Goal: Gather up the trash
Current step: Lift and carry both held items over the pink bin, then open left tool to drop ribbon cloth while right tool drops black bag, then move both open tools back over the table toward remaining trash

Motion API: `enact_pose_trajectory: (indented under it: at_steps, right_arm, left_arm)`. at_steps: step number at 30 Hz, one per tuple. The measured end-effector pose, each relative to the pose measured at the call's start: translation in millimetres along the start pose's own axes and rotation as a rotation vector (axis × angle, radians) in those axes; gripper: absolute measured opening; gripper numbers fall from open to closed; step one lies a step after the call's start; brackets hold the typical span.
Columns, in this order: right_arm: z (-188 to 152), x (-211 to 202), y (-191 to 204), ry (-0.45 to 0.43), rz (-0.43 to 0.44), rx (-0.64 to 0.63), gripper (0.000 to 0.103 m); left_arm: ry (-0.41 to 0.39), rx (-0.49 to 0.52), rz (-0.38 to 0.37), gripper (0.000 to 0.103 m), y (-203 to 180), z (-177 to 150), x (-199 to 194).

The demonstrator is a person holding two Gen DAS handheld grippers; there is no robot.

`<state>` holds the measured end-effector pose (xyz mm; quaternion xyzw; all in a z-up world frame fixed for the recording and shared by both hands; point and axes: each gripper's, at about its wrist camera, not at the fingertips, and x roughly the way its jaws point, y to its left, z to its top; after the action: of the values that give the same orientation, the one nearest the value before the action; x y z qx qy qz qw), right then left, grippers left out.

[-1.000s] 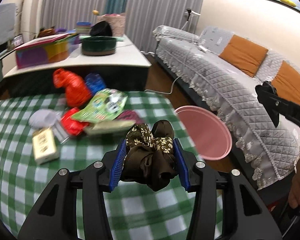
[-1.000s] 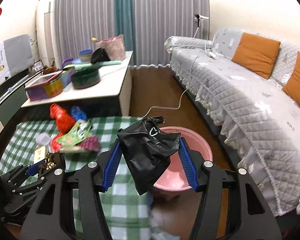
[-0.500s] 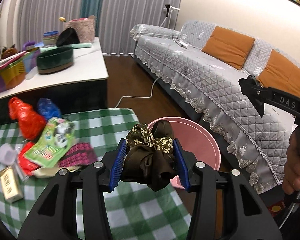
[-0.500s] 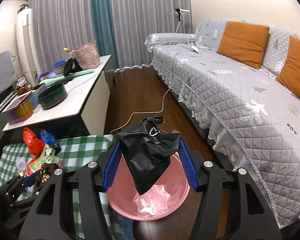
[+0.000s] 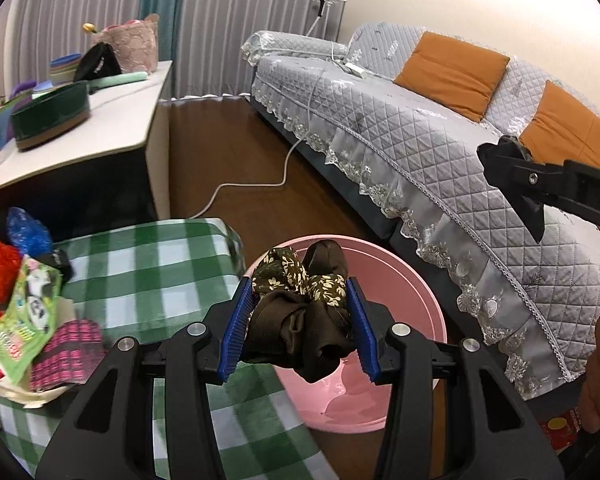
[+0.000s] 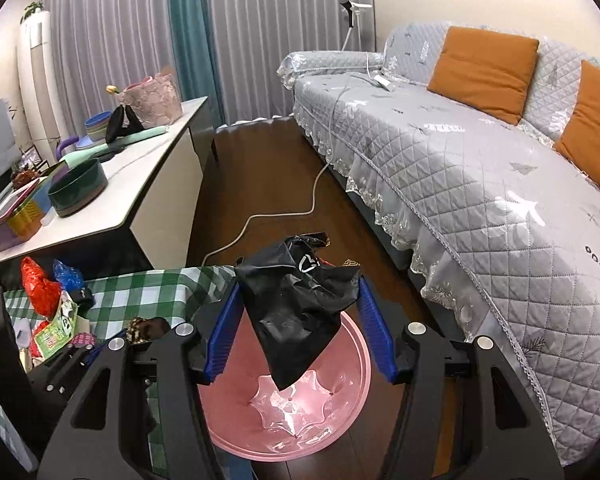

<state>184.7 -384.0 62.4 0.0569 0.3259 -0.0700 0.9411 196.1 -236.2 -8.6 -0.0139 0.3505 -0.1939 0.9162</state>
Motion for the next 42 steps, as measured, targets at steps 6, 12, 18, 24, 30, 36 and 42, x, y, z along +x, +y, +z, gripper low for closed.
enact_pose_trajectory:
  at_steps: [6,12,18,24,30,36,42]
  right_arm:
    - [1,6,-4,0.008,-0.01,0.015,0.057]
    - [0,11,-5,0.017,-0.023,0.021,0.076]
    - [2,9,-5,0.004,-0.024,0.026,0.081]
    - [3,5,3,-0.014,-0.015,0.012,0.081]
    - [3,-2,14,-0.04,0.009,0.002,0.081]
    - [2,-17,33,-0.072,0.044,-0.01,0.081]
    - [-4,-38,64,-0.108,0.098,-0.065,0.081]
  left_arm:
    - [0.021,0.02,-0.012,0.046,-10,-1,14]
    - [0.027,0.027,-0.011,0.054,-11,2,19]
    - [0.026,0.002,0.002,0.057,-1,2,12]
    - [0.023,-0.003,0.023,0.057,11,-2,-8]
    - [-0.001,-0.006,0.055,0.057,36,-3,-48]
    - [-0.043,0.027,0.087,0.057,61,-3,-102]
    - [-0.081,-0.03,0.107,0.057,103,-7,-151]
